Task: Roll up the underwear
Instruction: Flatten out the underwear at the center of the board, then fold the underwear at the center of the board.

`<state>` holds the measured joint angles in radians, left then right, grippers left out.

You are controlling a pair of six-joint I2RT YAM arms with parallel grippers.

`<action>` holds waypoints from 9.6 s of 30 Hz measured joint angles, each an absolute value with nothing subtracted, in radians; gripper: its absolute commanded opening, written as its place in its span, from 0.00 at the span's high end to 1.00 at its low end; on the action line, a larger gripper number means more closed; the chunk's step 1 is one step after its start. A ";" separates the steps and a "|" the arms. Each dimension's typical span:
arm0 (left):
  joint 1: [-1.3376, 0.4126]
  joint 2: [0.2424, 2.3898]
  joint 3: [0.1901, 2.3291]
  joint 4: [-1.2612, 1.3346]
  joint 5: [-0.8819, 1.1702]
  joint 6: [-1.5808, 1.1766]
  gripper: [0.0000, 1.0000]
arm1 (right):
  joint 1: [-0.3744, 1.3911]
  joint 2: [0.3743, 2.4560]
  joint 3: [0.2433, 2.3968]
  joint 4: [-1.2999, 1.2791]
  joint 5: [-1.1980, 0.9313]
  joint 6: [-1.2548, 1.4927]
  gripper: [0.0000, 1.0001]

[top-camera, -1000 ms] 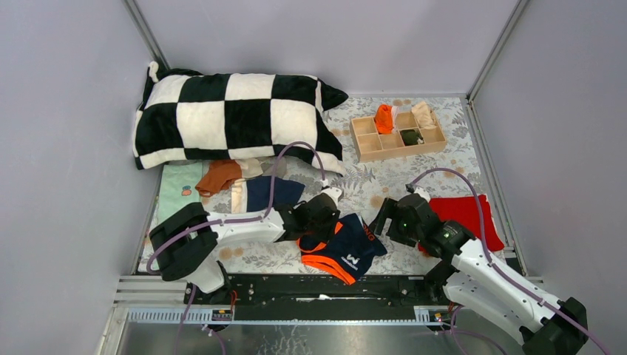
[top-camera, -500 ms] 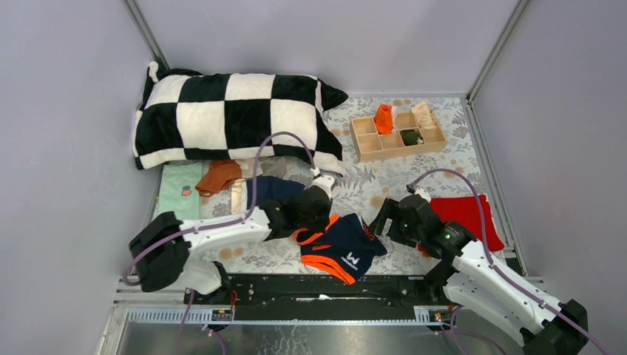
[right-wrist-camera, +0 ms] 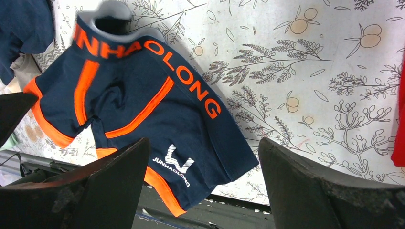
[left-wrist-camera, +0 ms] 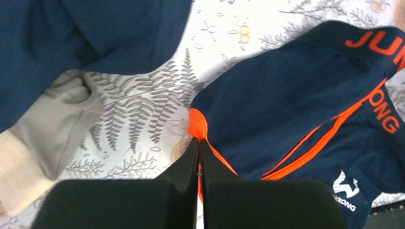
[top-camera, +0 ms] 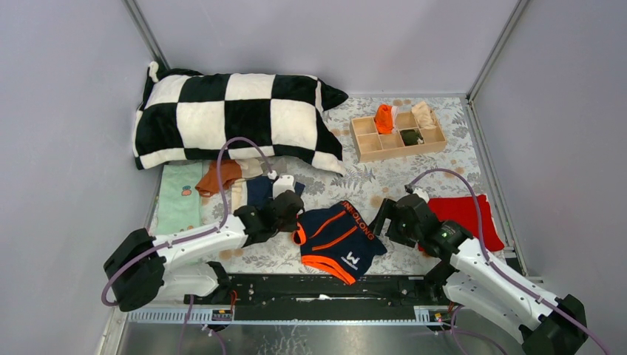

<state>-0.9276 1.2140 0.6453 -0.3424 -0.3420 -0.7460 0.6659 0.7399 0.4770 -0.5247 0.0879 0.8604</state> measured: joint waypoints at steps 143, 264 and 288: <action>-0.643 0.822 0.955 -0.469 -0.047 -0.485 1.00 | 0.666 0.711 1.065 -0.863 -0.130 0.588 1.00; -0.524 1.118 0.265 0.208 0.154 -0.767 0.21 | 0.844 2.225 1.738 -0.594 0.219 0.607 0.70; -0.568 1.182 0.263 0.259 0.130 -0.749 0.88 | 0.844 2.191 1.692 -0.542 0.215 0.599 0.96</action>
<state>-0.5678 1.1816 0.2626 0.2592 0.1303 -0.7486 0.8436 2.1914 1.6924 -0.5423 0.2150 0.5991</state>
